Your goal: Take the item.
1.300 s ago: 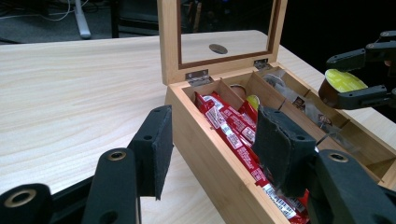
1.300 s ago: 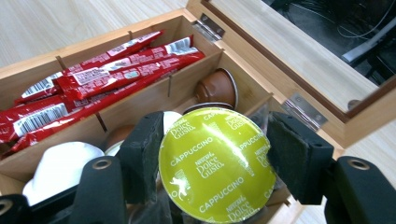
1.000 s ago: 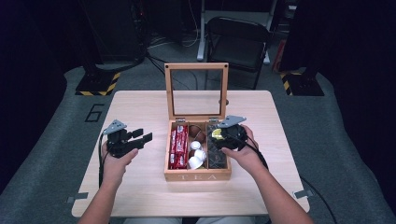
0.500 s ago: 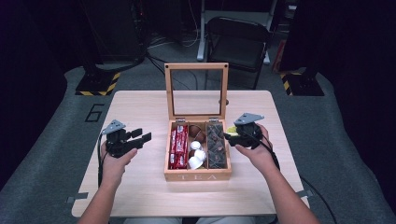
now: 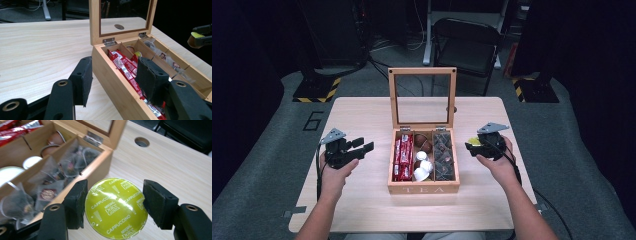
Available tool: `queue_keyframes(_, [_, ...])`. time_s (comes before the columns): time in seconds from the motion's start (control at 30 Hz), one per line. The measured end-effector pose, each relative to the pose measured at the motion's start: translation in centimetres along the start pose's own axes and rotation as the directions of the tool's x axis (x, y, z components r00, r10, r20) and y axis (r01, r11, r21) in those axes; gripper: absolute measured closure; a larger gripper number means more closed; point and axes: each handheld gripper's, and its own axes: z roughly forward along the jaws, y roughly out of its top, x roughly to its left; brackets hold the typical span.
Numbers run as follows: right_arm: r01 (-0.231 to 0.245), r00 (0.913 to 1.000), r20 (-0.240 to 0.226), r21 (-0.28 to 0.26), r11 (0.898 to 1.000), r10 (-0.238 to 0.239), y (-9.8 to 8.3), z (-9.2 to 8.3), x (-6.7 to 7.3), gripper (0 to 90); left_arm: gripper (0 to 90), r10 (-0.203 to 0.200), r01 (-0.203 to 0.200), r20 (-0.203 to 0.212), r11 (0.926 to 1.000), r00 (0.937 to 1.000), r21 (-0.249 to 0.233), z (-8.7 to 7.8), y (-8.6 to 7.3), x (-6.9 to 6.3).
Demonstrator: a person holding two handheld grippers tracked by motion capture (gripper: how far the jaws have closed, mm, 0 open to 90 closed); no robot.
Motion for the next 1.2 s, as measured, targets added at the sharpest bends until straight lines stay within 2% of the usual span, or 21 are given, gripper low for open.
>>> queue_keyframes(0.17, [-0.050, 0.9985, 0.024, 0.008, 0.999, 0.050, -1.3, 0.1, -1.0, 37.8, 46.8, 0.003, -0.003, 0.000, 1.0000, 1.0000, 0.004, -0.1, 0.0, 0.0])
queue_keyframes(0.27, [-0.077, 0.9956, 0.054, 0.012, 0.997, 0.076, -2.2, 0.1, -1.5, 37.8, 46.8, 0.004, -0.004, -0.001, 1.0000, 1.0000, 0.004, -0.1, 0.0, 0.0])
queue_keyframes(0.43, [-0.093, 0.9902, 0.106, 0.017, 0.996, 0.090, -3.4, 0.1, -1.9, 37.8, 46.8, 0.002, -0.002, -0.001, 1.0000, 1.0000, 0.004, -0.1, 0.0, 0.1])
queue_keyframes(0.53, [-0.094, 0.9891, 0.115, 0.012, 0.996, 0.092, -3.9, 0.0, -2.1, 37.8, 46.8, 0.001, -0.001, 0.000, 1.0000, 1.0000, 0.003, -0.1, 0.0, 0.0])
queue_keyframes(0.57, [-0.110, 0.9876, 0.114, 0.010, 0.994, 0.108, -4.3, 0.0, -2.2, 37.8, 46.8, 0.002, -0.002, -0.001, 1.0000, 1.0000, 0.003, -0.1, 0.0, 0.0])
queue_keyframes(0.67, [-0.118, 0.9862, 0.119, 0.011, 0.993, 0.115, -4.9, 0.0, -2.5, 37.8, 46.8, 0.002, -0.002, -0.001, 1.0000, 1.0000, 0.001, -0.1, 0.0, 0.0])
queue_keyframes(0.8, [-0.148, 0.9796, 0.138, 0.003, 0.989, 0.146, -5.9, 0.1, -2.7, 37.8, 46.8, 0.000, 0.000, -0.002, 1.0000, 1.0000, 0.002, -0.2, 0.0, 0.0])
queue_keyframes(0.9, [-0.140, 0.9783, 0.155, 0.007, 0.990, 0.138, -6.4, 0.0, -3.0, 37.8, 46.8, 0.000, 0.000, -0.002, 1.0000, 1.0000, 0.002, -0.1, 0.0, 0.0])
queue_keyframes(1.0, [-0.155, 0.9753, 0.160, 0.000, 0.988, 0.153, -6.8, 0.0, -3.2, 37.8, 46.8, 0.002, -0.002, -0.003, 1.0000, 1.0000, 0.001, -0.1, 0.0, 0.0])
queue_keyframes(1.07, [-0.172, 0.9692, 0.179, 0.001, 0.985, 0.169, -7.3, 0.1, -3.4, 37.8, 46.8, 0.000, 0.000, -0.003, 1.0000, 1.0000, 0.002, -0.2, 0.0, 0.0])
queue_keyframes(1.2, [-0.177, 0.9685, 0.180, 0.011, 0.984, 0.172, -7.9, 0.2, -3.5, 37.8, 46.9, 0.000, 0.000, -0.005, 1.0000, 1.0000, 0.001, -0.2, 0.0, 0.0])
